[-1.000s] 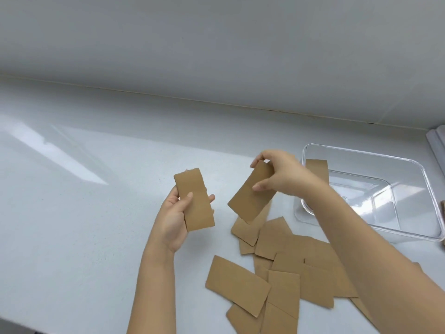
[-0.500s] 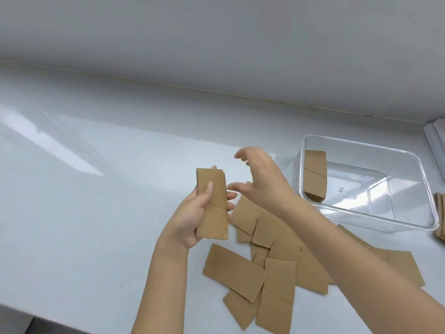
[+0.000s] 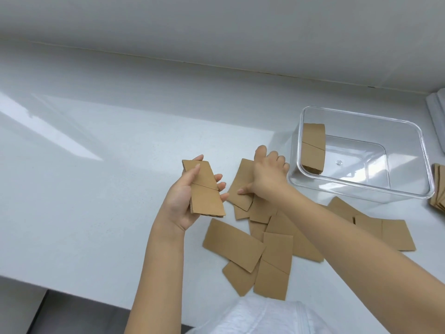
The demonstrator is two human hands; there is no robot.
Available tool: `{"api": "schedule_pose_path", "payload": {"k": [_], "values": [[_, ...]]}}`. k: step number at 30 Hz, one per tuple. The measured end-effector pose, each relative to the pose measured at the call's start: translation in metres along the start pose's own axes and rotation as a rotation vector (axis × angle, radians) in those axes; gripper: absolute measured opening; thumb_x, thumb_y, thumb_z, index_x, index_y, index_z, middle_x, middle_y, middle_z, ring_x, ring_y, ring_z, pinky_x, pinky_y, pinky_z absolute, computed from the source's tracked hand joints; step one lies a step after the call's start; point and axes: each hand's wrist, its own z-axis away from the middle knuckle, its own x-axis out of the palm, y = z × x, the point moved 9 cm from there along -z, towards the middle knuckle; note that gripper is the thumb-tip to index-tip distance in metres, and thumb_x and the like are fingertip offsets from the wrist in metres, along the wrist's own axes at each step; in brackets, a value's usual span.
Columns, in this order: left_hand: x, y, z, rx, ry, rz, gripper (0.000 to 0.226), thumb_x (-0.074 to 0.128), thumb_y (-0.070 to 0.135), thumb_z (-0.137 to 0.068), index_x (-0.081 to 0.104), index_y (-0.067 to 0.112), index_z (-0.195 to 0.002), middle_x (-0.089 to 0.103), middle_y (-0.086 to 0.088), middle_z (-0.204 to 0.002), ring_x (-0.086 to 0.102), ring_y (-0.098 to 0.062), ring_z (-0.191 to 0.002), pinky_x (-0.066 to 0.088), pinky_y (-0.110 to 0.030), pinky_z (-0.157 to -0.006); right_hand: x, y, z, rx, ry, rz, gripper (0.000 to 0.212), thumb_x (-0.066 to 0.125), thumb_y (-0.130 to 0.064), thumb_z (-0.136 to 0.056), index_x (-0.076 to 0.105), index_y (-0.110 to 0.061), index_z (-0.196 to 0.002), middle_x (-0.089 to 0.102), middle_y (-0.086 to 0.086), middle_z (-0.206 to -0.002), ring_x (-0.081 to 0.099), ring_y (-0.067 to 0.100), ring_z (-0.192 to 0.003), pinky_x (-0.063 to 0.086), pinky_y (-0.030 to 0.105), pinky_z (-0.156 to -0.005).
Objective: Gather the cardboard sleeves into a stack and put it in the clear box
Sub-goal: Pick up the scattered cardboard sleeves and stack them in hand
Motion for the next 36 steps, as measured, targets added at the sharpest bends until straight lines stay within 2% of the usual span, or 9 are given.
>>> {"api": "schedule_pose_path", "payload": {"k": [6,9,13,15,18,22,30,33,36], "values": [[-0.007,0.008,0.012,0.044,0.025,-0.003,0.023,0.046,0.03,-0.096,0.058,0.032,-0.115,0.063,-0.019,-0.1,0.072,-0.025,-0.068,0.059,-0.039,-0.059,-0.01,-0.001,0.005,-0.136,0.031,-0.521,0.075,0.085,-0.004,-0.058,0.035,-0.015,-0.113,0.042,0.008,-0.113,0.045,0.023,-0.087,0.038,0.025,-0.065],[-0.009,0.011,0.019,0.056,0.027,-0.01,0.024,0.045,0.029,-0.096,0.058,0.031,-0.116,0.063,-0.019,-0.101,0.072,-0.025,-0.069,0.059,-0.039,-0.06,-0.012,0.002,0.007,-0.096,-0.034,-0.842,0.069,0.084,0.0,-0.06,0.044,-0.017,-0.113,0.05,-0.001,-0.094,0.051,0.013,-0.075,0.045,0.025,-0.062],[-0.015,0.021,0.03,0.103,0.031,0.002,0.024,0.045,0.029,-0.096,0.058,0.03,-0.117,0.065,-0.018,-0.1,0.072,-0.025,-0.069,0.059,-0.039,-0.06,-0.017,-0.006,0.014,-0.11,-0.312,-1.201,0.021,0.071,0.002,-0.078,0.063,-0.005,-0.096,0.069,0.011,-0.091,0.066,0.021,-0.08,0.054,0.033,-0.08],[-0.018,0.024,0.035,0.125,0.038,-0.006,0.023,0.044,0.029,-0.096,0.058,0.031,-0.115,0.065,-0.018,-0.1,0.072,-0.024,-0.07,0.059,-0.039,-0.06,-0.026,-0.012,0.023,-0.179,-0.422,-1.288,0.008,0.063,-0.003,-0.086,0.068,-0.008,-0.09,0.07,0.006,-0.087,0.067,0.019,-0.079,0.056,0.028,-0.075],[-0.026,0.023,0.042,0.135,0.053,-0.029,0.023,0.045,0.029,-0.096,0.059,0.031,-0.115,0.065,-0.018,-0.1,0.072,-0.025,-0.071,0.059,-0.039,-0.06,-0.026,-0.022,0.048,-0.263,-0.514,-1.064,0.016,0.061,-0.021,-0.09,0.069,-0.019,-0.077,0.069,-0.003,-0.073,0.063,0.013,-0.065,0.052,0.025,-0.063],[-0.031,0.018,0.048,0.139,0.091,-0.038,0.023,0.045,0.029,-0.096,0.058,0.032,-0.116,0.064,-0.019,-0.102,0.072,-0.026,-0.071,0.06,-0.039,-0.06,-0.005,-0.032,0.085,-0.336,-0.372,-0.451,0.031,0.075,-0.038,-0.073,0.051,-0.024,-0.06,0.05,-0.011,-0.062,0.046,0.006,-0.056,0.034,0.022,-0.051],[-0.027,-0.002,0.056,0.101,0.089,-0.129,0.022,0.047,0.03,-0.096,0.059,0.034,-0.115,0.065,-0.018,-0.105,0.073,-0.025,-0.073,0.06,-0.039,-0.059,0.05,-0.049,0.128,-0.389,-0.313,-0.098,0.042,0.073,0.002,-0.073,0.034,-0.011,-0.063,0.038,0.006,-0.083,0.035,0.015,-0.052,0.026,0.027,-0.043],[-0.025,-0.002,0.056,0.106,0.091,-0.149,0.022,0.047,0.03,-0.096,0.059,0.035,-0.114,0.066,-0.018,-0.105,0.073,-0.024,-0.073,0.06,-0.038,-0.059,0.045,-0.052,0.131,-0.389,-0.261,0.004,0.046,0.073,-0.005,-0.075,0.029,-0.013,-0.062,0.041,0.013,-0.096,0.043,0.022,-0.072,0.029,0.028,-0.051],[-0.021,-0.003,0.056,0.105,0.081,-0.172,0.023,0.048,0.03,-0.096,0.058,0.036,-0.115,0.066,-0.017,-0.105,0.073,-0.024,-0.075,0.06,-0.038,-0.059,0.04,-0.057,0.134,-0.429,-0.23,0.11,0.03,0.074,-0.022,-0.078,0.047,-0.01,-0.087,0.052,0.015,-0.107,0.046,0.029,-0.101,0.031,0.03,-0.072]]}}
